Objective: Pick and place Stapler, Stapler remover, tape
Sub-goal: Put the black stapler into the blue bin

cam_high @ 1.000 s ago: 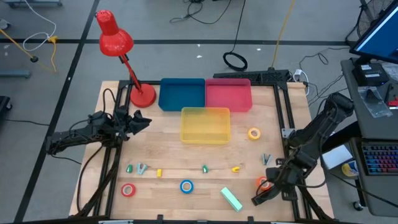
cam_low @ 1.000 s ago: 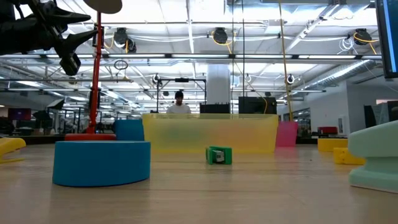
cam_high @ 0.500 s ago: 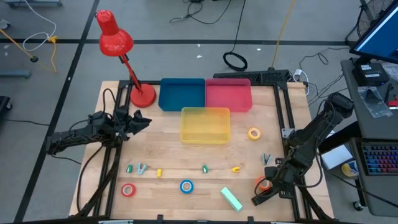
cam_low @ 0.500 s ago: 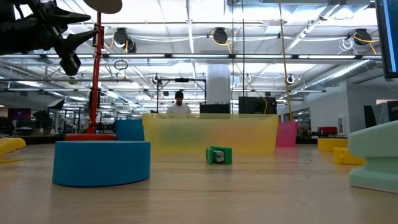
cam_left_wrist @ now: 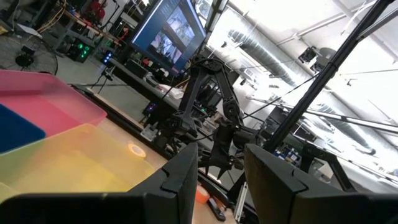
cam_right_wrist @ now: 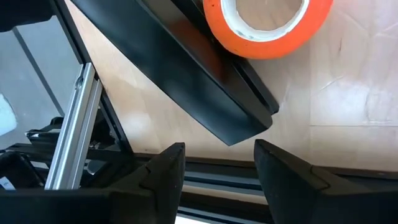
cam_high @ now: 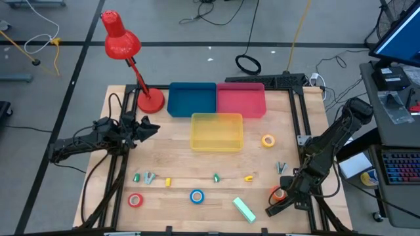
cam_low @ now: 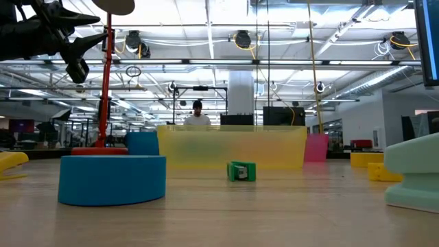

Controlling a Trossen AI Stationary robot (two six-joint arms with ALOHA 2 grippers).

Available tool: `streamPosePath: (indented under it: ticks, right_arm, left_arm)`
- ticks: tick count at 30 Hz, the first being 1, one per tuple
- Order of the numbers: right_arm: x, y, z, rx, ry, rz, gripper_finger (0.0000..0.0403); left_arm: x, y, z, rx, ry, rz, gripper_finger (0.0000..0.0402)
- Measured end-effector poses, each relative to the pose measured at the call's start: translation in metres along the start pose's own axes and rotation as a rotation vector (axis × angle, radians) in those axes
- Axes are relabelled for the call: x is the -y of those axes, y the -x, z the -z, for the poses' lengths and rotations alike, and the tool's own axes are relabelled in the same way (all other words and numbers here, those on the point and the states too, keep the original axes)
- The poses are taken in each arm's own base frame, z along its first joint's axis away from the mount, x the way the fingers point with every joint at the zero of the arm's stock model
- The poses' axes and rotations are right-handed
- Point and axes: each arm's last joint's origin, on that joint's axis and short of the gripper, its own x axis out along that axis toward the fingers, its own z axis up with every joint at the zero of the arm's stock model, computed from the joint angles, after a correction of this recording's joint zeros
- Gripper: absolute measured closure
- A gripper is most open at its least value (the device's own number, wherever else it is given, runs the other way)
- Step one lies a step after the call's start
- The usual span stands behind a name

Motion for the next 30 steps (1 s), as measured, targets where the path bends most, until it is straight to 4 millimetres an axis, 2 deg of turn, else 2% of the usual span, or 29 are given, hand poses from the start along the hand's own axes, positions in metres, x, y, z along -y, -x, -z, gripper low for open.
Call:
streamPosePath:
  ticks: [18, 22, 30]
  right_arm:
    - [-0.0009, 0.0, -0.0004, 0.004, 0.006, -0.009, 0.021]
    - [-0.0017, 0.0, -0.0007, 0.007, 0.012, -0.016, 0.0184]
    - [-0.0012, 0.0, -0.0021, 0.059, 0.038, 0.005, 0.0103]
  left_arm:
    - [0.0, 0.0, 0.0, 0.0, -0.019, 0.0, 0.0268]
    - [0.0, 0.0, 0.0001, -0.001, -0.027, 0.0, 0.0268]
    - [-0.0001, 0.0, 0.0001, -0.001, -0.028, -0.001, 0.0268]
